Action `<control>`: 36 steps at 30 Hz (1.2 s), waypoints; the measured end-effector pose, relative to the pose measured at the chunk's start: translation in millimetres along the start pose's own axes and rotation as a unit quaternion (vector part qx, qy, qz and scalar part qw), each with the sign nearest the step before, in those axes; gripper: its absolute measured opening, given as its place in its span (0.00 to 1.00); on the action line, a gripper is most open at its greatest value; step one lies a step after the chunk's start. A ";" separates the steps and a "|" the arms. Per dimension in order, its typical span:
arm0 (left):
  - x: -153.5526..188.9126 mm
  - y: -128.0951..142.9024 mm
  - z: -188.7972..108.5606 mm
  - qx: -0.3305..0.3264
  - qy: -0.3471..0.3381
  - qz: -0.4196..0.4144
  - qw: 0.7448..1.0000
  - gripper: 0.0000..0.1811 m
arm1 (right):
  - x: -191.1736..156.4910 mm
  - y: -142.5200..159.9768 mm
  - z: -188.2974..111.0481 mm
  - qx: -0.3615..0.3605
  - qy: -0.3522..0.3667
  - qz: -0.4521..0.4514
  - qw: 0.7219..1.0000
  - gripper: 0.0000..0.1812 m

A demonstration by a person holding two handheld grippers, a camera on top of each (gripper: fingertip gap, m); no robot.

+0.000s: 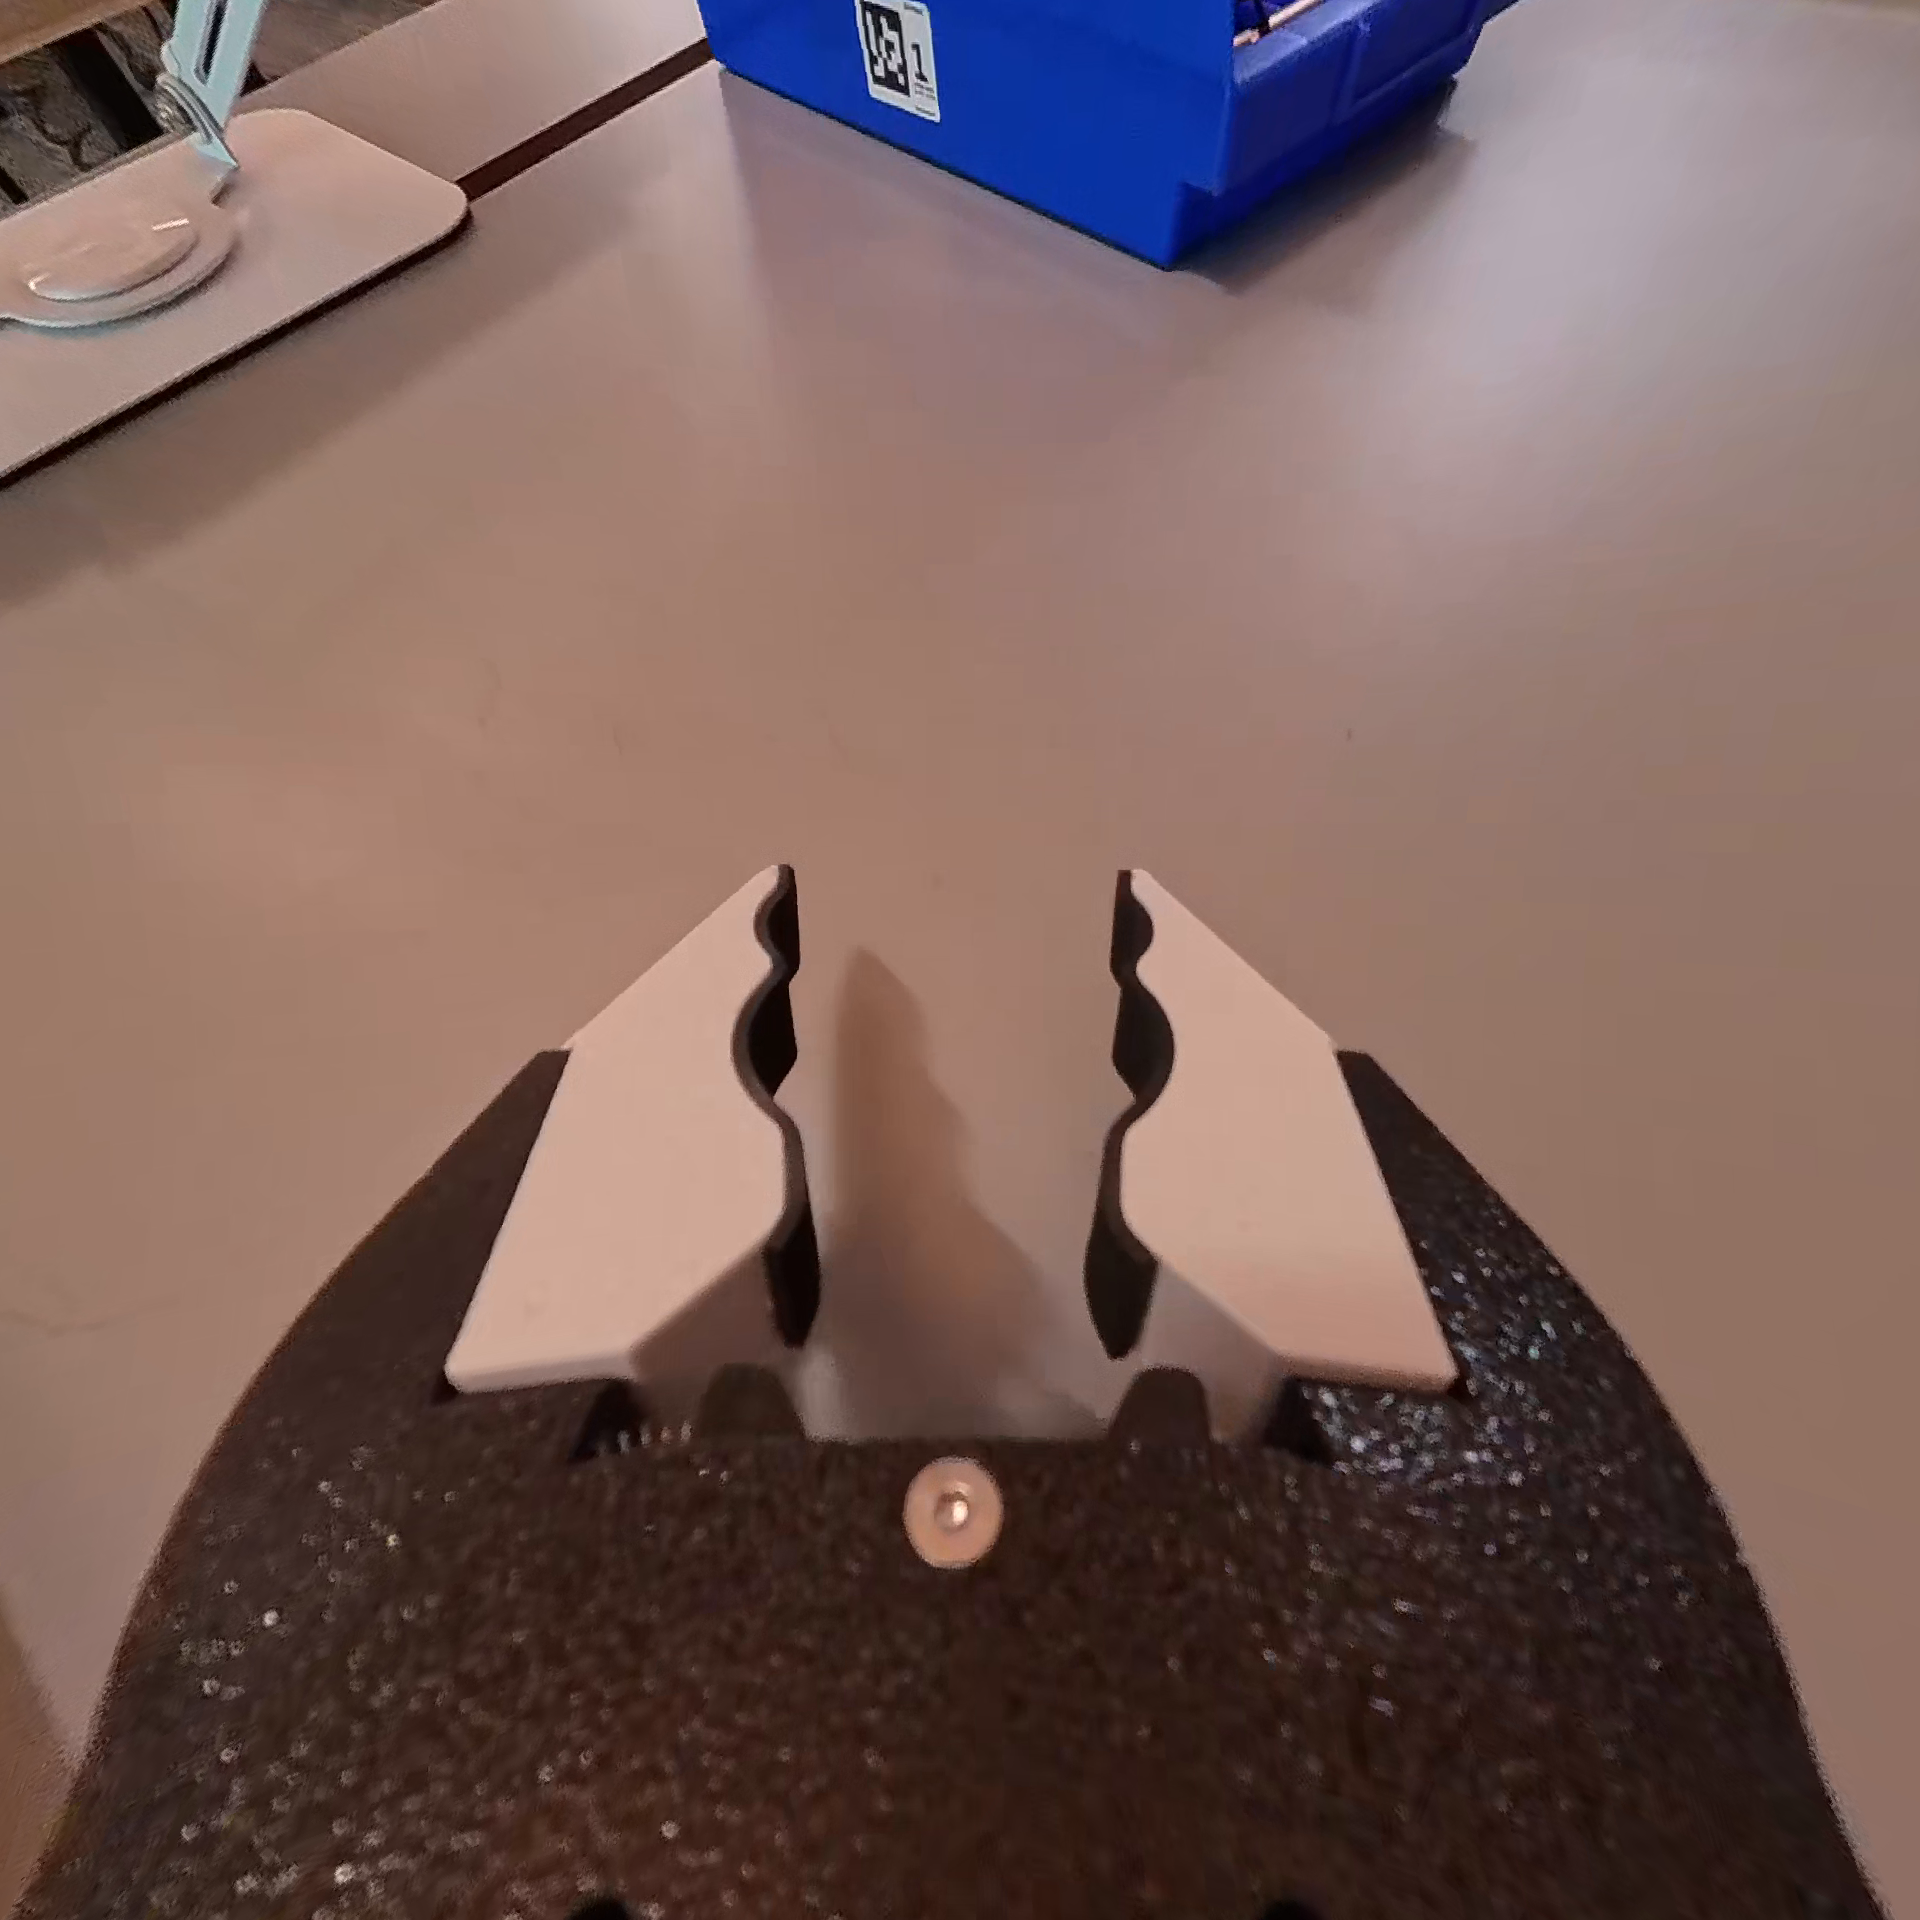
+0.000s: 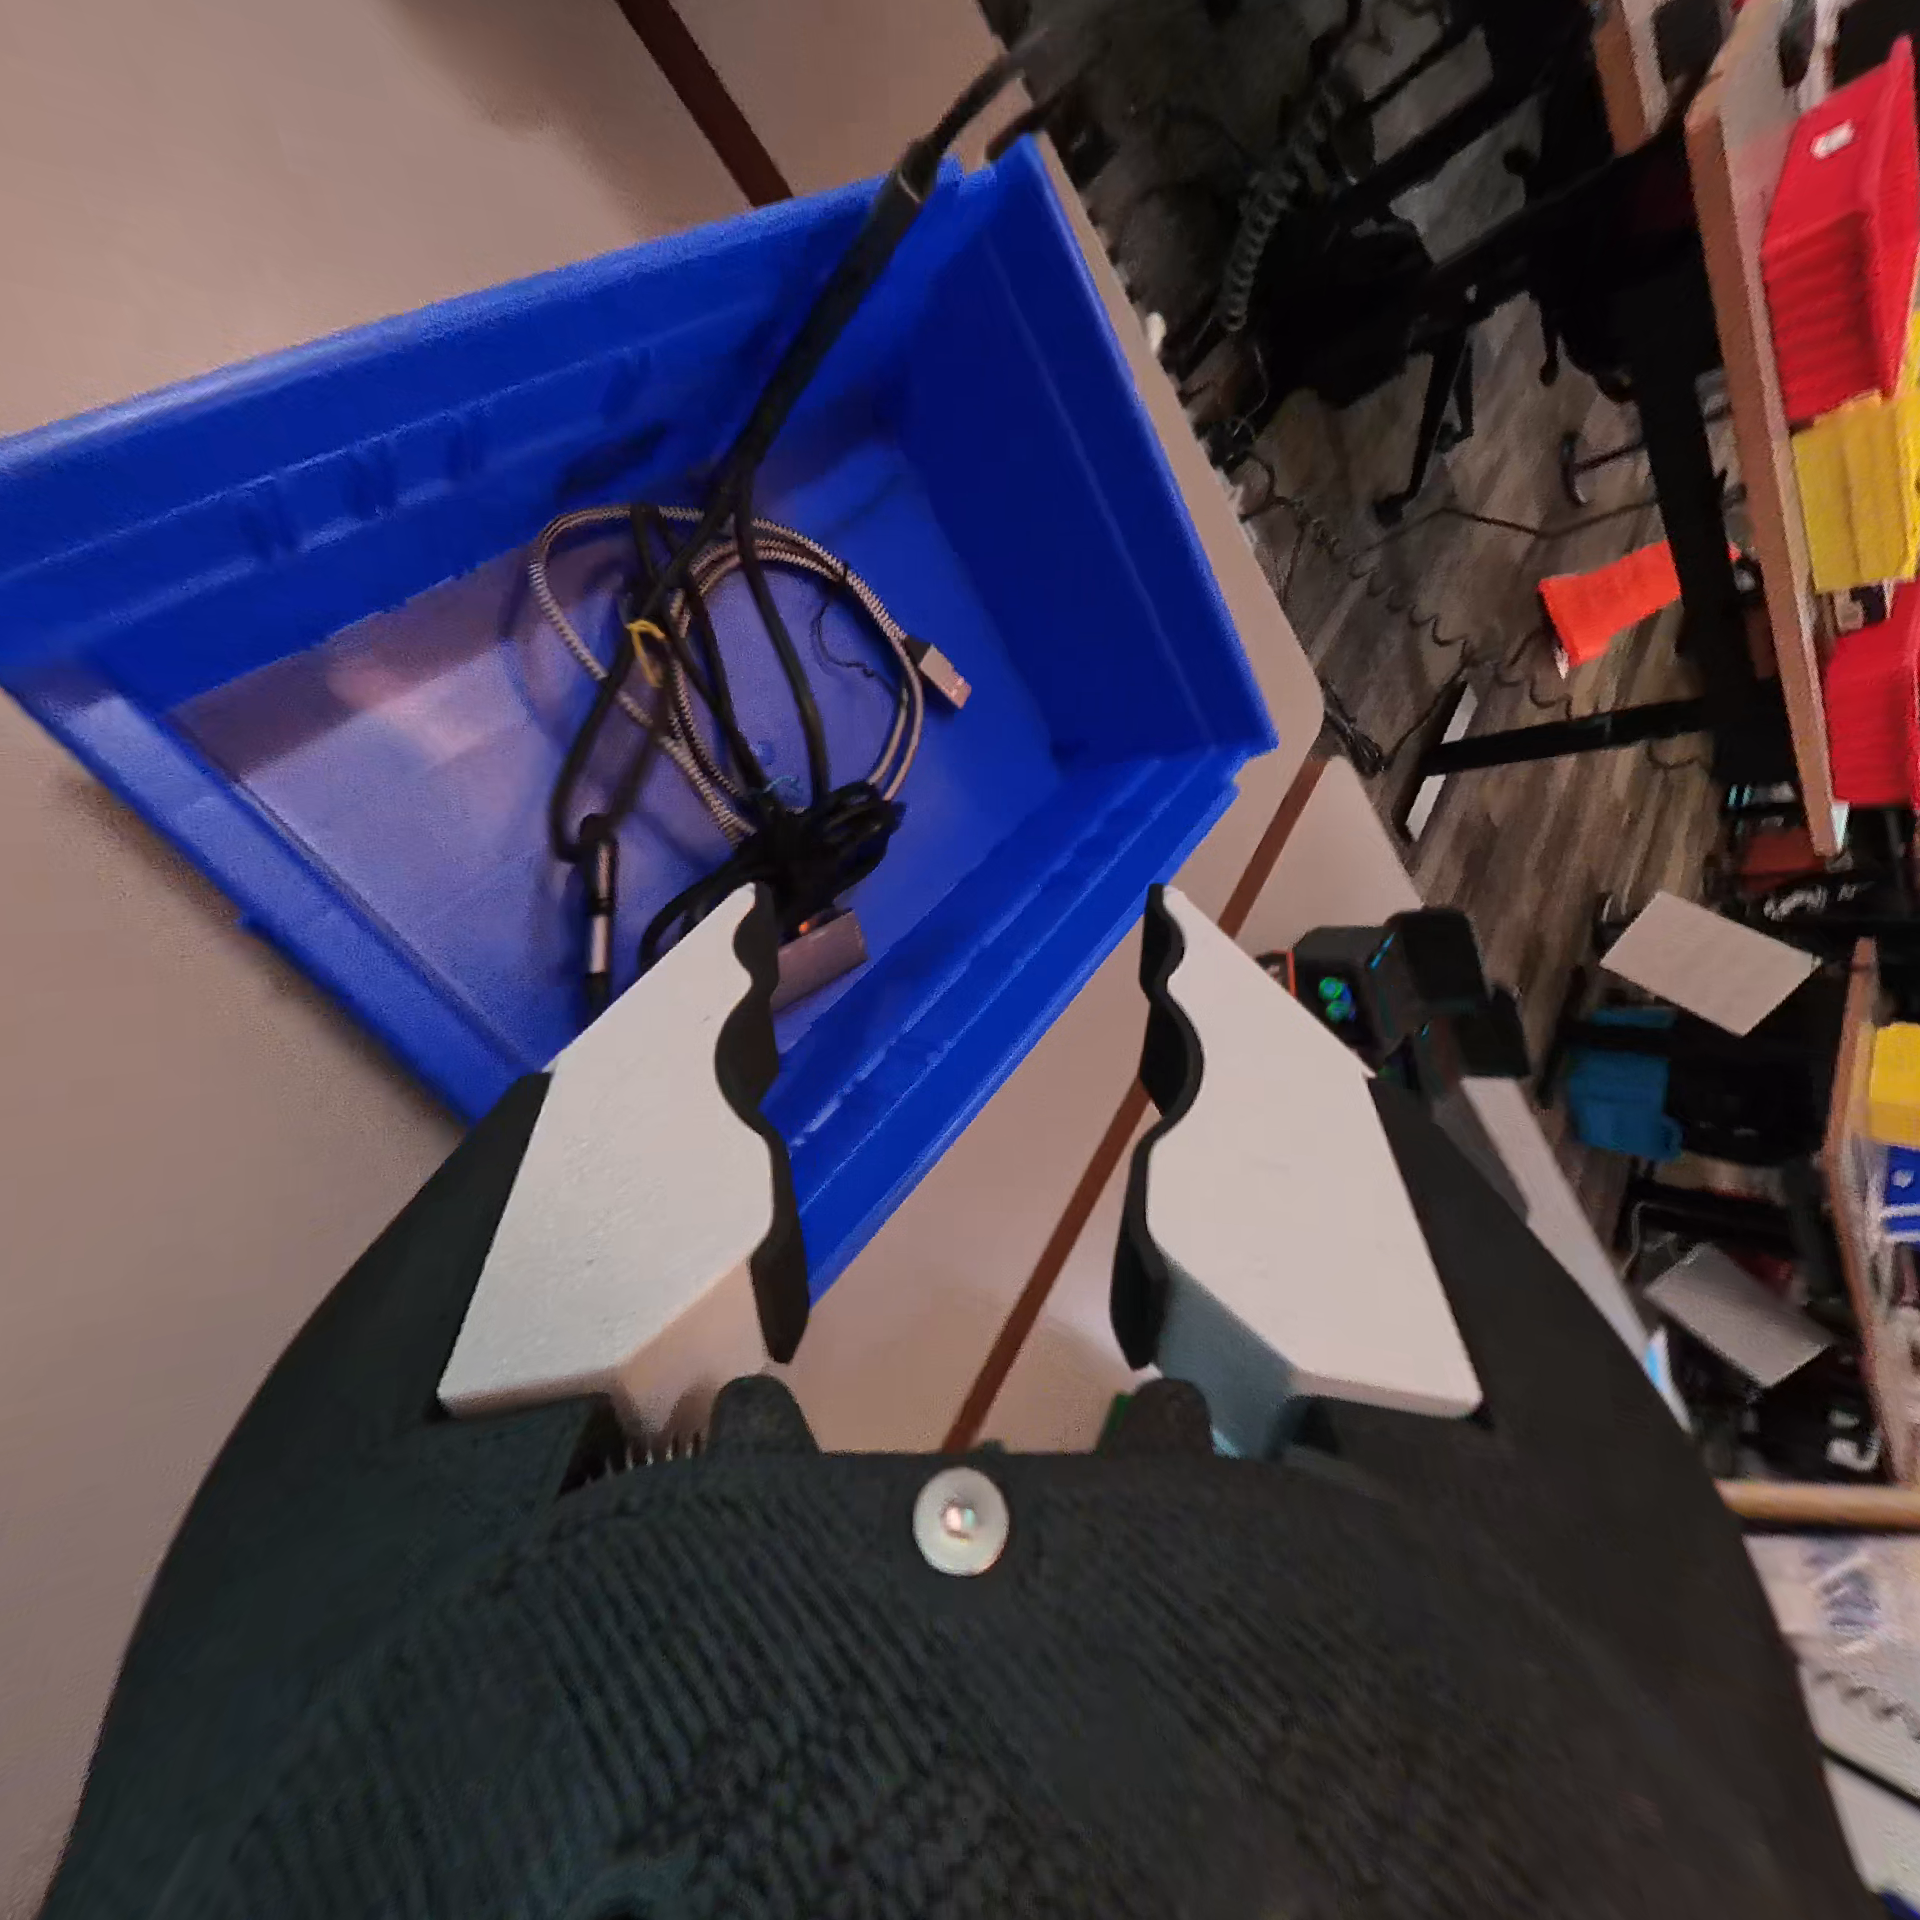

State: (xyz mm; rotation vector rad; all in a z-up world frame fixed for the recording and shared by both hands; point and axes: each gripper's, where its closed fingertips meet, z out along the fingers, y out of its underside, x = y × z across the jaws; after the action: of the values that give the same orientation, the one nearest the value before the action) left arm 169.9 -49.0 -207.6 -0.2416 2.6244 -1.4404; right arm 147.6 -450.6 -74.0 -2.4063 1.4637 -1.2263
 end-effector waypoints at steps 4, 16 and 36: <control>0.9 1.5 1.4 -0.007 -0.007 0.012 1.000 0.32 | -39.7 16.2 -22.0 0.080 0.006 0.108 0.991 0.37; 45.8 -42.3 38.3 0.018 0.012 0.033 0.999 0.40 | -86.7 48.7 -90.4 0.207 0.076 0.277 0.935 0.36; 17.4 -194.9 234.2 0.011 -0.155 -0.051 0.986 0.16 | -48.7 85.3 -91.5 0.224 0.175 0.400 0.871 0.57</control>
State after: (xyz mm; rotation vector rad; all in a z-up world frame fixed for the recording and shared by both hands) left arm 213.4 -348.5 -168.3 -0.5560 2.3726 -1.3355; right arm 15.1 -429.6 -77.7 -1.1070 1.7268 -1.5473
